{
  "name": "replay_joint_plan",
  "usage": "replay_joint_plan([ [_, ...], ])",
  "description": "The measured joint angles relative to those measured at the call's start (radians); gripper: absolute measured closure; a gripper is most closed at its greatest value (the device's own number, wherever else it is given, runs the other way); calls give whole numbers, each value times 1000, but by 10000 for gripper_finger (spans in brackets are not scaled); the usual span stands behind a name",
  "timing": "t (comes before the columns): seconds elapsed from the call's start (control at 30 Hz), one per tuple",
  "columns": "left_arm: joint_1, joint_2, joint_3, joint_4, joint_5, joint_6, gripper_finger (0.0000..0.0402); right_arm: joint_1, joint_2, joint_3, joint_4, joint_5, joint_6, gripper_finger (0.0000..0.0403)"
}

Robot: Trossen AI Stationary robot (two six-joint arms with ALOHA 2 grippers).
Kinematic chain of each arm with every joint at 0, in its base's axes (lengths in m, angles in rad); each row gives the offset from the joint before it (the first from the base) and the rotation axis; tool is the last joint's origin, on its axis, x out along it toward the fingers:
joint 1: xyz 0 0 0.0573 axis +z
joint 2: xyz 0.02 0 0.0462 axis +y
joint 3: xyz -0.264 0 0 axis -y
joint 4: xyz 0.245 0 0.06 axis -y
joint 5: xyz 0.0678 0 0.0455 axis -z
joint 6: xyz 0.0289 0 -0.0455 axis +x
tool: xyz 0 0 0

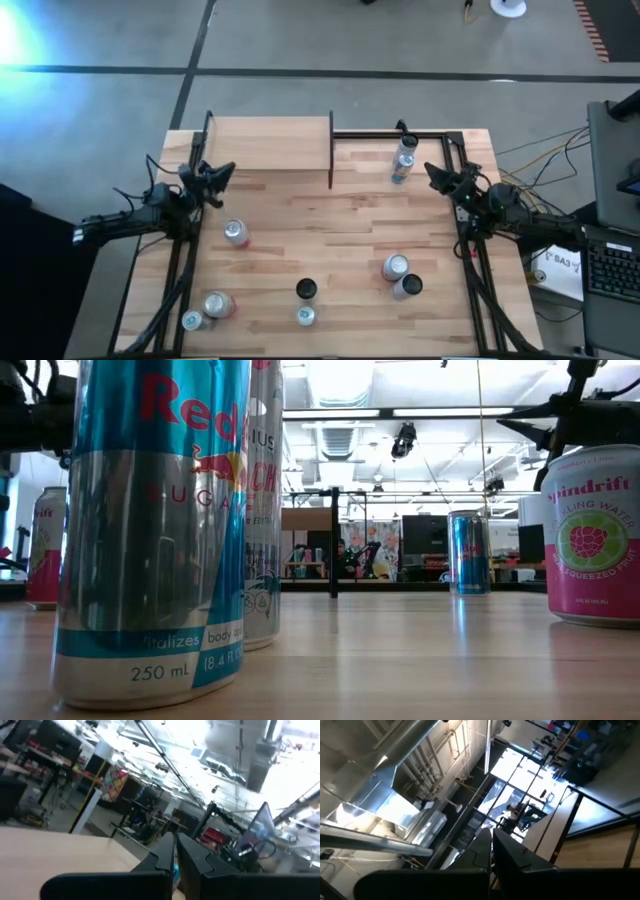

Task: Place canned beverage on shelf
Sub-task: Put the top right white-pink soda can on the shelf

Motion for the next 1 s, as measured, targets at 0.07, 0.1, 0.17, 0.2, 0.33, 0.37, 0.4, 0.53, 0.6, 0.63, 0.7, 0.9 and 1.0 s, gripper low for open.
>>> replay_joint_plan([
  [0.07, 0, 18, 3, -7, 19, -8, 402, 0, 7, 0, 0, 19, 4, 394],
  [0.1, 0, 33, 12, -22, 31, -12, 402, 0, 10, 0, -3, 26, 6, 393],
  [0.17, 0, 70, 41, -47, 38, -27, 402, 0, 14, 0, -2, 44, 6, 391],
  [0.2, 0, 91, 62, -57, 41, -35, 402, 0, 19, 0, 2, 46, 6, 387],
  [0.33, -1, 175, 139, -68, 61, 10, 402, 0, 41, 5, 1, 49, -12, 364],
  [0.37, -1, 194, 154, -72, 61, 42, 402, 0, 49, 10, -2, 49, -27, 357],
  [0.4, -1, 212, 170, -83, 65, 72, 402, 0, 59, 17, -3, 49, -42, 350],
  [0.53, -2, 300, 203, -115, 80, 53, 402, 0, 99, 36, 3, 50, -83, 322],
  [0.6, -1, 345, 220, -116, 80, 26, 402, 0, 130, 36, -3, 52, -83, 311],
  [0.63, -1, 365, 232, -116, 80, 27, 402, 0, 146, 38, -5, 53, -84, 307],
  [0.7, -1, 401, 260, -142, 80, 60, 402, 0, 182, 38, -4, 53, -81, 301],
  [0.9, -1, 521, 459, -441, -23, 181, 402, 0, 295, 38, -4, 51, -7, 296],
  [1.0, -1, 592, 577, -579, -124, 197, 402, 0, 342, 41, -4, 42, 23, 296],
])
